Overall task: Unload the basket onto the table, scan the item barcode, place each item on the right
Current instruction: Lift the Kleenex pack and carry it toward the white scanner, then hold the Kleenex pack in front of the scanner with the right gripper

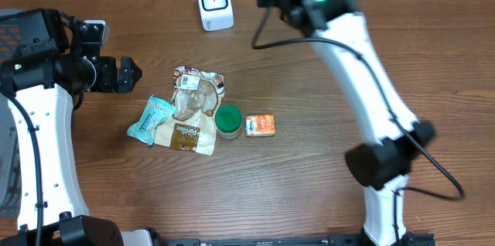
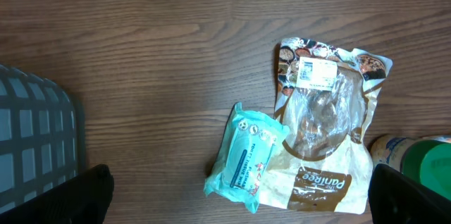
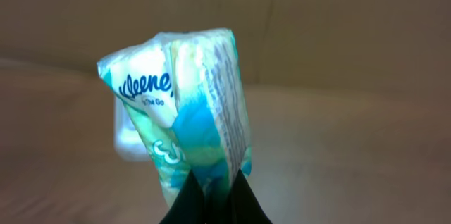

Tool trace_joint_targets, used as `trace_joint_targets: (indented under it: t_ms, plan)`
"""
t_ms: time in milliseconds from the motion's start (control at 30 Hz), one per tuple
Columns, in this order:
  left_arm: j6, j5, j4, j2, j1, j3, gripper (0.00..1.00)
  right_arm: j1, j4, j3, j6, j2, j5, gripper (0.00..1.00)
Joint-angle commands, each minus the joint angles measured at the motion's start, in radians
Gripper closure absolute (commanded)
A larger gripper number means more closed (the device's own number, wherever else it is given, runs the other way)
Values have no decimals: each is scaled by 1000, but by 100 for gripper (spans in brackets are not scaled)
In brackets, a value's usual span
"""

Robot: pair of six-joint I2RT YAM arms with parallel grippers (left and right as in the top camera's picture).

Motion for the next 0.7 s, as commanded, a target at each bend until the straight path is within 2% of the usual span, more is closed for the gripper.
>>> trace_joint_targets:
  t_ms: [0, 100, 367, 533, 667]
  plan:
    - [14, 11, 0, -6, -1, 27, 0, 51, 161, 16, -272, 104, 301, 96]
    - [14, 11, 0, -6, -1, 27, 0, 75, 332, 15, -459, 183, 303, 96]
    - [14, 11, 0, -6, -1, 27, 0, 89, 697, 14, -787, 383, 301, 96]
    - [14, 11, 0, -6, -1, 27, 0, 96, 755, 14, -935, 465, 289, 96]
    - [14, 11, 0, -6, -1, 27, 0, 108, 754, 7, -940, 484, 260, 96]
